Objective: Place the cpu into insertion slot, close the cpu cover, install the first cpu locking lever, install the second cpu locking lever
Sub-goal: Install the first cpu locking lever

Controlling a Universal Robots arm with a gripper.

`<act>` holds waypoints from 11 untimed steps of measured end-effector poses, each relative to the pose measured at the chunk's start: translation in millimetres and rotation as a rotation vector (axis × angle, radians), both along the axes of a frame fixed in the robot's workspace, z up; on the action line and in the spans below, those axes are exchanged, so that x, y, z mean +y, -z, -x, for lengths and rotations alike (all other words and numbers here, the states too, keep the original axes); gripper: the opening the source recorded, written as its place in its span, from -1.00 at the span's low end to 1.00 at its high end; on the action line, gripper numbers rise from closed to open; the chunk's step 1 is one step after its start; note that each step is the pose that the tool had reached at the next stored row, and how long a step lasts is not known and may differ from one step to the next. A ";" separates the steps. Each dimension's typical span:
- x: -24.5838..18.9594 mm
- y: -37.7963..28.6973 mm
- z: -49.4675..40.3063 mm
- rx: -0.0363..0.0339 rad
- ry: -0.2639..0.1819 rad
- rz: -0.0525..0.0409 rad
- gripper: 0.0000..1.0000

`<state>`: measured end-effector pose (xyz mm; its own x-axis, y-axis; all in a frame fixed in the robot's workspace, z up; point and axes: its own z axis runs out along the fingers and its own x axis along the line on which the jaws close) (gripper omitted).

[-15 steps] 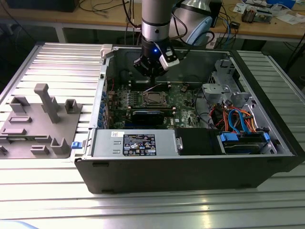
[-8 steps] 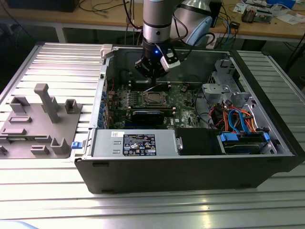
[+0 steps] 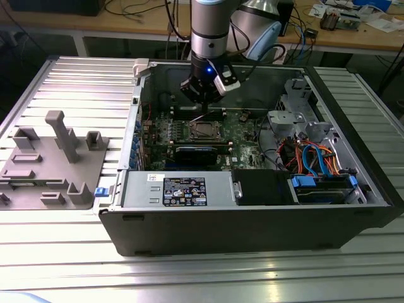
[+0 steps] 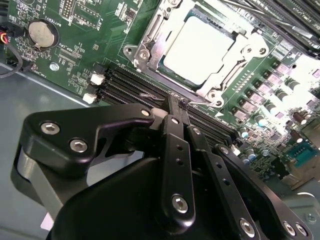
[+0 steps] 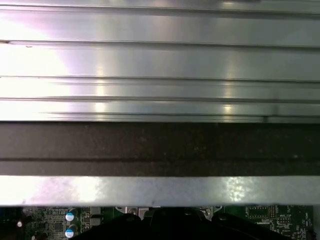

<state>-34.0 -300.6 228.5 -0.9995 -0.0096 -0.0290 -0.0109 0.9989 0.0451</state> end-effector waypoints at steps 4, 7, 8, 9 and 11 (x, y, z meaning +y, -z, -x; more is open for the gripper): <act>1.8 1.5 -1.2 0.0000 0.000 -0.0003 -0.79; 2.2 3.0 -3.8 0.0001 0.000 -0.0001 -0.79; 2.2 3.6 -4.9 0.0001 0.000 -0.0001 -0.79; 2.2 4.1 -6.0 0.0001 0.000 0.0000 -0.79; 2.2 5.4 -8.0 0.0001 0.000 -0.0001 -0.79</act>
